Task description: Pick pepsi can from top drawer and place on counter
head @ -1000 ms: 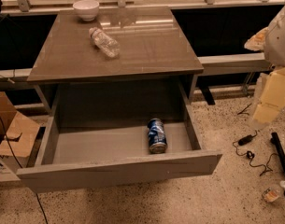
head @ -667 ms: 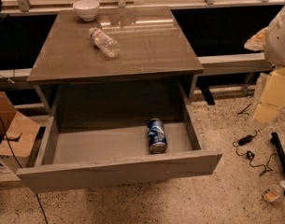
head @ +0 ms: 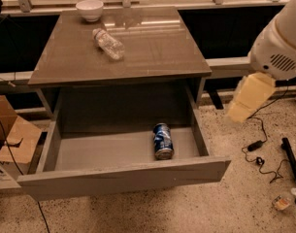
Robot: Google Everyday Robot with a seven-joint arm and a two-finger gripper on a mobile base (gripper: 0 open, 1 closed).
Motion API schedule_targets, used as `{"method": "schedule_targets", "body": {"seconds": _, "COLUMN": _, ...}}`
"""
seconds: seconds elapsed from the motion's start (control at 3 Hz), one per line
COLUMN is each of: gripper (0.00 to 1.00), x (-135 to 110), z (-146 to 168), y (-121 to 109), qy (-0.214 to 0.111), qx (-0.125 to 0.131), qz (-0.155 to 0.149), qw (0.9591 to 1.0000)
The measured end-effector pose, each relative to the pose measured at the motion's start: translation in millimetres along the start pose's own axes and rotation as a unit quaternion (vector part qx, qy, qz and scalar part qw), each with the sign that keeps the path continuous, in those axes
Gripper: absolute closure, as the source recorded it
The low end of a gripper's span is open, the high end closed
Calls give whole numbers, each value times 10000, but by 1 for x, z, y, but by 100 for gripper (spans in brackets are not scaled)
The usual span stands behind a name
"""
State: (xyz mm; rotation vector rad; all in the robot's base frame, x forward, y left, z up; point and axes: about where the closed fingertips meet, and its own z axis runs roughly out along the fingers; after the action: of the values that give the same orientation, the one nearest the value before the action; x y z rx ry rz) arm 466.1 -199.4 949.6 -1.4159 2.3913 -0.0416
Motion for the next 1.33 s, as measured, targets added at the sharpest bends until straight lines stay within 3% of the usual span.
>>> {"method": "schedule_targets", "body": {"seconds": 0.33, "gripper": 0, "x": -12, "z": 35, "y": -6, "qy": -149, "qx": -185, "qz": 705, "qw": 9972}}
{"method": "schedule_targets", "body": {"seconds": 0.67, "gripper": 0, "x": -20, "z": 69, "y": -11, "qy": -214, "qx": -435, "qz": 1132, "qw": 9924}}
{"method": "schedule_targets", "body": {"seconds": 1.0, "gripper": 0, "x": -20, "z": 73, "y": -11, "qy": -211, "qx": -464, "qz": 1189, "qw": 9916}}
{"method": "schedule_targets", "body": {"seconds": 1.33, "gripper": 0, "x": -26, "z": 89, "y": -10, "qy": -286, "qx": -660, "qz": 1389, "qw": 9877}}
